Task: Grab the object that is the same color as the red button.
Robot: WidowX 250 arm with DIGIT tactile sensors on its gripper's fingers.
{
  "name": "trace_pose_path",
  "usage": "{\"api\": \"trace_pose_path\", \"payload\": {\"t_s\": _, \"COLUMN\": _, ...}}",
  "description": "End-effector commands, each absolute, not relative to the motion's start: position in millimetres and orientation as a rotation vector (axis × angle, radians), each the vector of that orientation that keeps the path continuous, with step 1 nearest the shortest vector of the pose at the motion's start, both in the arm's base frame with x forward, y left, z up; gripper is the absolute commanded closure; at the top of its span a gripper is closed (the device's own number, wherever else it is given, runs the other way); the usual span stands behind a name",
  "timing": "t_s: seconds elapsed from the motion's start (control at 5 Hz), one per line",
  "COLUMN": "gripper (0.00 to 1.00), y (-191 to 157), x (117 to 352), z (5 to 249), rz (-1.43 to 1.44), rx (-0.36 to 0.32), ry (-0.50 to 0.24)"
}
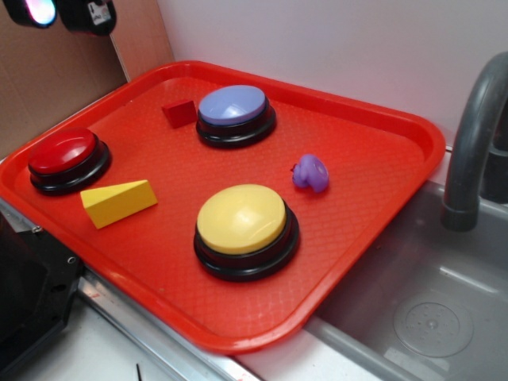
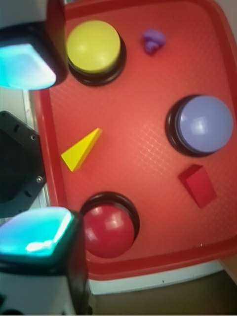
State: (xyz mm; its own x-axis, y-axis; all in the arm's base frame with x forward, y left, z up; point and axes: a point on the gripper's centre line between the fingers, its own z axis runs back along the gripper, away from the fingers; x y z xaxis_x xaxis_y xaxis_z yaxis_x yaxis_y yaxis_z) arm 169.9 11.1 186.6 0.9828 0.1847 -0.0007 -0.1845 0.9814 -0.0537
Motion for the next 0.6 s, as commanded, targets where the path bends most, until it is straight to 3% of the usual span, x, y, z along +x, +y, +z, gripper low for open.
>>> {"api": "trace_pose_path", "payload": {"t_s": 0.0, "gripper": 0.00, "y": 14.9, "x": 171.9, "z": 191.4, "rz": 0.193, "rx": -0.056, "ry": -0.028}}
{"api": "trace_pose_path", "payload": {"t_s": 0.2, "gripper": 0.00, "y": 14.9, "x": 171.9, "z": 191.4, "rz": 0.193, "rx": -0.056, "ry": -0.028}}
{"api": "trace_pose_path", "payload": {"t_s": 0.4, "gripper": 0.00, "y": 31.0, "x": 200.9, "z": 175.7, "rz": 0.367, "rx": -0.013, "ry": 0.001}}
